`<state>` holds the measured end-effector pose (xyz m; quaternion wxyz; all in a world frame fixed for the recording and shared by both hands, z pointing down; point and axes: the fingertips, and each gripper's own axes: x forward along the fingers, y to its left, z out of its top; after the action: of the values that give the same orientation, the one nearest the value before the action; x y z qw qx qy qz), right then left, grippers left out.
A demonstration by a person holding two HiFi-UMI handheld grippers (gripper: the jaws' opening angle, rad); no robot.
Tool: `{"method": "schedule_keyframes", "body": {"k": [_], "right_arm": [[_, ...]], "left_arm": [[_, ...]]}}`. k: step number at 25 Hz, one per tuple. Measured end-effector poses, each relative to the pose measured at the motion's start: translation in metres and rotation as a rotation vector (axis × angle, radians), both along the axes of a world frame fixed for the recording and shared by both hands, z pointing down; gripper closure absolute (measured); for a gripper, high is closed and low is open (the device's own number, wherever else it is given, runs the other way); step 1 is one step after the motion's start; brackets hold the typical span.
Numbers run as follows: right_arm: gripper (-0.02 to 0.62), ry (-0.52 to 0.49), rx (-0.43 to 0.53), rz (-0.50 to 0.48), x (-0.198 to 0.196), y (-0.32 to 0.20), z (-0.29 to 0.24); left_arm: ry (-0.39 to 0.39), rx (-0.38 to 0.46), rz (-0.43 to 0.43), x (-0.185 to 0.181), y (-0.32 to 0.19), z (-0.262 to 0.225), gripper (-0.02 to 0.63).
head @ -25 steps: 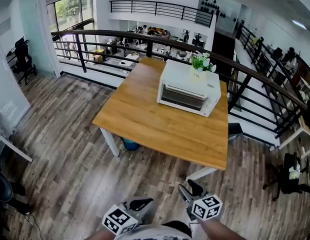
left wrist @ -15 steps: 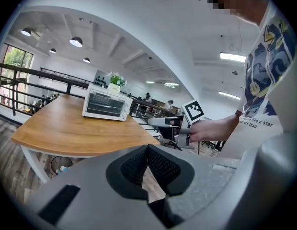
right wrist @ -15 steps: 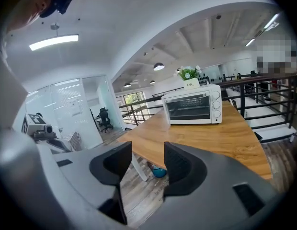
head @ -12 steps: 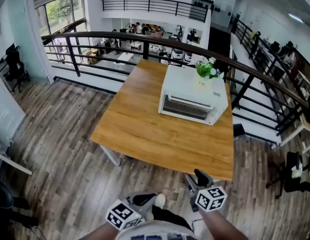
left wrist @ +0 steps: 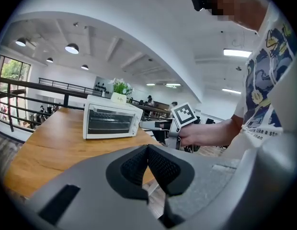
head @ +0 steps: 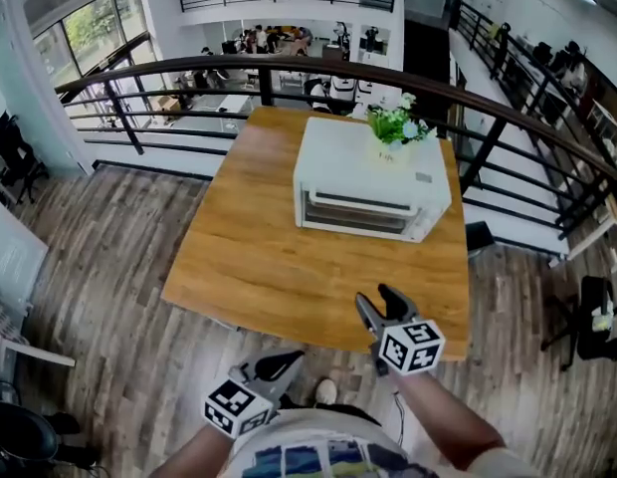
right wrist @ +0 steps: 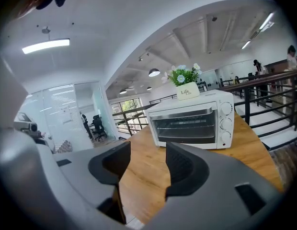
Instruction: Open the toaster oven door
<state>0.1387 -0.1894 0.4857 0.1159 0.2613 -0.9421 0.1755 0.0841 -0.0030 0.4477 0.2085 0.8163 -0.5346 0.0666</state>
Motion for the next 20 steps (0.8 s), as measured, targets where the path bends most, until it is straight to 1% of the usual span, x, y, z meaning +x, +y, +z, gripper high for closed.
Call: {"method": "schedule_keyframes", "body": {"k": [5, 9, 14, 20], "right_arm": [[0.363, 0.002, 0.000, 0.078, -0.032, -0.062, -0.008], [0.360, 0.011, 0.020, 0.177, -0.064, -0.101, -0.034], [0.356, 0.054, 0.024, 0.294, -0.085, -0.150, -0.032], [0.348, 0.122, 0.051, 0.371, -0.104, -0.186, -0.028]], "left_arm": [[0.015, 0.007, 0.044, -0.024, -0.044, -0.008, 0.604], [0.018, 0.005, 0.125, -0.066, -0.061, -0.021, 0.604], [0.011, 0.028, 0.231, -0.110, -0.085, -0.027, 0.604], [0.031, 0.062, 0.273, -0.158, -0.106, -0.029, 0.604]]}}
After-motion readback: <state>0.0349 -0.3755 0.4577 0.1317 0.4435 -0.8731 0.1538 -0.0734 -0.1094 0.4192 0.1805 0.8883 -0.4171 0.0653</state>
